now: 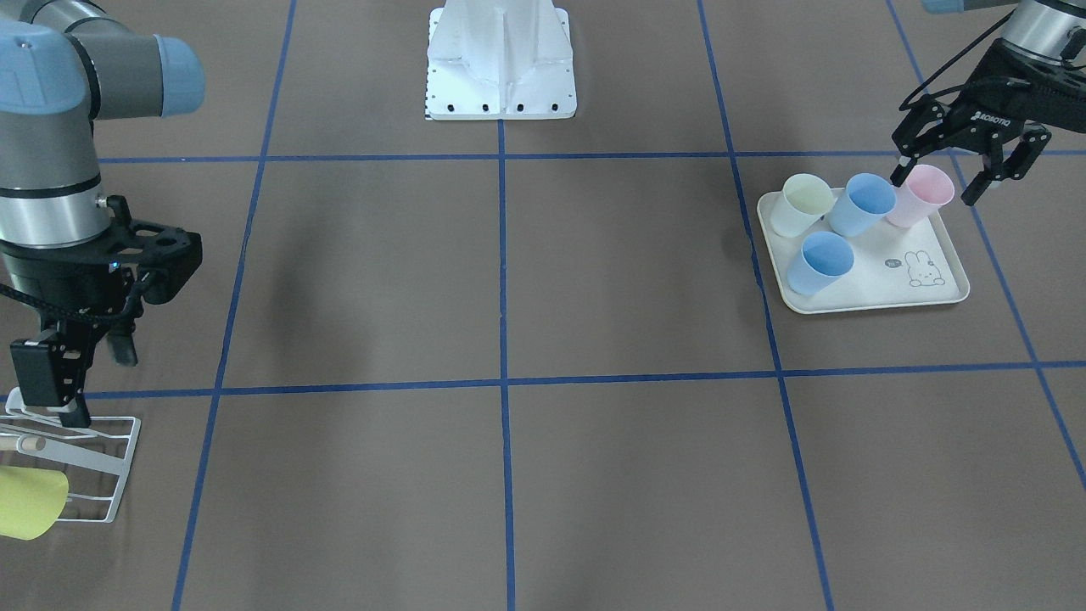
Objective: Transfer IKEA cup to right arm and place on rack
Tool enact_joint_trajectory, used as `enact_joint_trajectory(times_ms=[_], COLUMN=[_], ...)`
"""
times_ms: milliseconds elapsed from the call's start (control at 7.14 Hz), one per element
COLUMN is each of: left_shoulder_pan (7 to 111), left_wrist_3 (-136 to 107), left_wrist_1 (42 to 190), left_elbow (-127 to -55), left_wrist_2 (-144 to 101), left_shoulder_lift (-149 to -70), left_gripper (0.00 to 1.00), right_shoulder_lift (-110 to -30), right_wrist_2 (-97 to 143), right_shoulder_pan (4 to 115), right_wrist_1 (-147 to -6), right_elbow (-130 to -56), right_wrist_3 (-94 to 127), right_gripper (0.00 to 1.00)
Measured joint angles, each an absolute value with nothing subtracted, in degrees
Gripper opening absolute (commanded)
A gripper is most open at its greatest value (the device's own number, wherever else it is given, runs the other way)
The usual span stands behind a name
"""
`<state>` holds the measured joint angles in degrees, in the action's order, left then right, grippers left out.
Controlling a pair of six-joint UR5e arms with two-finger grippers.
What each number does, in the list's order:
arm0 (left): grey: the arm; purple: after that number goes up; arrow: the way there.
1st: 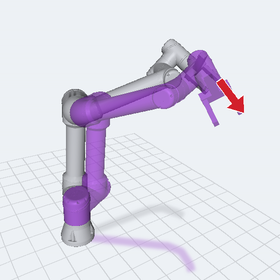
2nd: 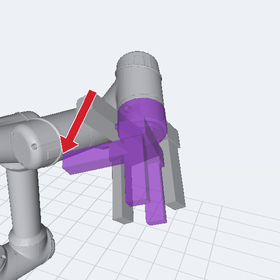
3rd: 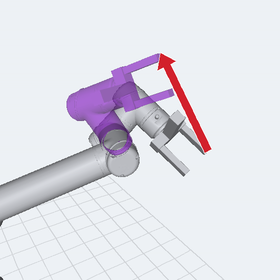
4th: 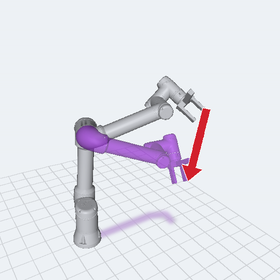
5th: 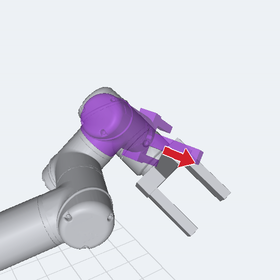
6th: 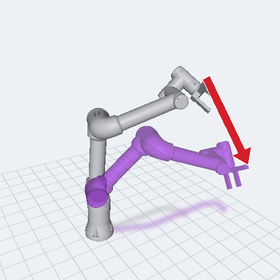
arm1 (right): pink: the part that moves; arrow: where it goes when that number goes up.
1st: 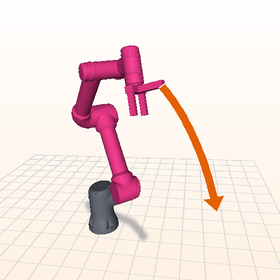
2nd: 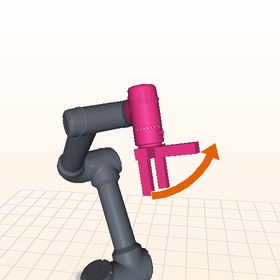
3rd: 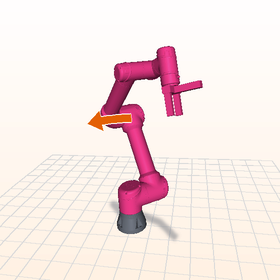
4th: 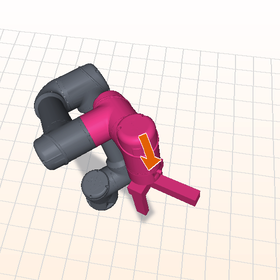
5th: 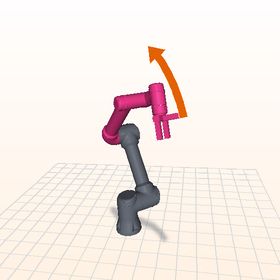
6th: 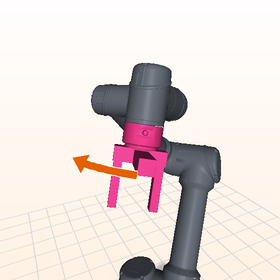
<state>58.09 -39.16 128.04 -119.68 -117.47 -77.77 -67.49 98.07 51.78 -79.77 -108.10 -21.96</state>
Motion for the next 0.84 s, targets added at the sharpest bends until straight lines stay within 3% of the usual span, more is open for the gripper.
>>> enact_joint_trajectory(times_ms=[560, 840], left_shoulder_pan=[48.6, 46.6], left_wrist_3=[-48.2, -50.3], left_wrist_1=[133.0, 138.9], left_elbow=[-113.7, -108.0], left_wrist_2=[-109.2, -106.0], left_shoulder_lift=[-79.7, -80.3], left_gripper=[0.98, 0.74], right_shoulder_lift=[-65.1, -63.7], right_wrist_2=[101.3, 101.0], right_shoulder_pan=[42.7, 40.6], right_wrist_1=[-79.5, -79.5], right_elbow=[-114.7, -115.0], right_wrist_3=[5.3, 8.4], right_gripper=[0.99, 0.99])
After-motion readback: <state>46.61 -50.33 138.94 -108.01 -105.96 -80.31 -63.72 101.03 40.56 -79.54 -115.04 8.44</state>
